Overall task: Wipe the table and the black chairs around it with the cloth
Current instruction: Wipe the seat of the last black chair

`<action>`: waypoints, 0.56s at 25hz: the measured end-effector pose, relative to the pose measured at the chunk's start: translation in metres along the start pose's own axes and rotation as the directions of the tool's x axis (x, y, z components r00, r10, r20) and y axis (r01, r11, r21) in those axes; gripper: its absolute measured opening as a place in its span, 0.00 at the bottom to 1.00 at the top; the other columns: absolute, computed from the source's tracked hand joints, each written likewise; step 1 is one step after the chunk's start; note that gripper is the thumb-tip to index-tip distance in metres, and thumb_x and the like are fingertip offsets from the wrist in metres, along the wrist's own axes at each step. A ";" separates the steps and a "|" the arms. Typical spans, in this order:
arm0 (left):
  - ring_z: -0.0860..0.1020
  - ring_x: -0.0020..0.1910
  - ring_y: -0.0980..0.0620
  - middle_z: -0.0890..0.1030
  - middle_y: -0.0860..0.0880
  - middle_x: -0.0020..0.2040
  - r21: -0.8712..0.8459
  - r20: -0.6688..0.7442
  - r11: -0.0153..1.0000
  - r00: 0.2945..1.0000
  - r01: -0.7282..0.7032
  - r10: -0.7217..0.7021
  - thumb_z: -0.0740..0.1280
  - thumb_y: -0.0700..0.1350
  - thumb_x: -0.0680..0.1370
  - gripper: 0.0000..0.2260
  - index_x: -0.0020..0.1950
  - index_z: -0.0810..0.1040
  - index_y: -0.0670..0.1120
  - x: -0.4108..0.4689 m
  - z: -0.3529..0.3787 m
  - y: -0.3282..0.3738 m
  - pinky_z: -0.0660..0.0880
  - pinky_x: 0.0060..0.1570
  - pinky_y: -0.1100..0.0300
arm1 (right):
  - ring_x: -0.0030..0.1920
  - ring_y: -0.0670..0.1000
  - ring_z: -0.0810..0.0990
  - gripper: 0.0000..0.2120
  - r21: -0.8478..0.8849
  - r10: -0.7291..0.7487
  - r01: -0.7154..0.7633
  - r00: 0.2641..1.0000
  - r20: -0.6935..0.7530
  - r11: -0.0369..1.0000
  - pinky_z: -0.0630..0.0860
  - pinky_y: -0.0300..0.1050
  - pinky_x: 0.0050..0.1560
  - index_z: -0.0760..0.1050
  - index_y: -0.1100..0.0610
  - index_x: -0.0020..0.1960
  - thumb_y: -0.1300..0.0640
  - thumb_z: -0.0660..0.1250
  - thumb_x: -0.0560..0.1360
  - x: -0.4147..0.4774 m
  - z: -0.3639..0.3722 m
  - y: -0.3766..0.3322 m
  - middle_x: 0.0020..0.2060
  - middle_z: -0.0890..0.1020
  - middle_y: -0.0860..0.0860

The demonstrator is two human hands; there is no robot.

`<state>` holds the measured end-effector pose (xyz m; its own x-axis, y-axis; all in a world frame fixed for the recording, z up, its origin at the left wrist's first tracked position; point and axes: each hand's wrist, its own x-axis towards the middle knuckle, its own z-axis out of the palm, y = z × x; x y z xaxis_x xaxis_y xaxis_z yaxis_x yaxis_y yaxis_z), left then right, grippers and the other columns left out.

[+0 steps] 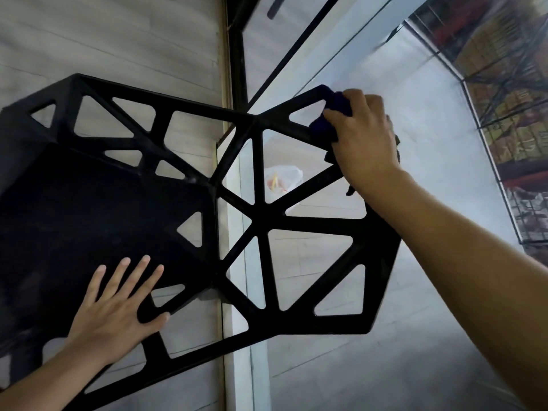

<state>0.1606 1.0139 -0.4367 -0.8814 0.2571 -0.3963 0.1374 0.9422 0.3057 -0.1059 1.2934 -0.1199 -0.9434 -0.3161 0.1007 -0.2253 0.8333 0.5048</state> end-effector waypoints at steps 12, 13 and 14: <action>0.27 0.78 0.47 0.27 0.52 0.79 0.015 0.043 0.998 0.997 0.057 -0.057 0.32 0.77 0.69 0.42 0.79 0.29 0.59 0.001 -0.005 0.008 0.30 0.76 0.40 | 0.66 0.69 0.71 0.17 -0.121 -0.297 0.294 0.955 -0.005 0.948 0.65 0.63 0.67 0.75 0.67 0.62 0.66 0.63 0.74 -0.042 0.047 -0.019 0.63 0.73 0.67; 0.27 0.78 0.47 0.27 0.52 0.79 0.012 0.042 0.998 0.998 0.055 -0.056 0.32 0.77 0.70 0.42 0.79 0.29 0.59 0.001 -0.007 0.008 0.30 0.76 0.40 | 0.64 0.69 0.72 0.16 -0.106 -0.361 0.365 0.931 0.058 0.925 0.66 0.63 0.66 0.76 0.68 0.60 0.66 0.63 0.73 -0.046 0.061 -0.034 0.62 0.74 0.67; 0.27 0.78 0.47 0.28 0.52 0.80 0.009 0.040 0.998 0.998 0.054 -0.055 0.33 0.77 0.70 0.42 0.79 0.29 0.59 0.001 -0.007 0.007 0.31 0.76 0.40 | 0.64 0.69 0.72 0.15 -0.080 -0.398 0.410 0.908 0.134 0.908 0.67 0.63 0.66 0.77 0.68 0.59 0.65 0.65 0.73 -0.051 0.075 -0.052 0.61 0.74 0.67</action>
<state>0.1576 1.0195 -0.4288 -0.8690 0.2136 -0.4463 0.0933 0.9566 0.2761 -0.0643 1.3003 -0.2156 -0.7992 -0.5575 -0.2247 -0.5722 0.5911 0.5686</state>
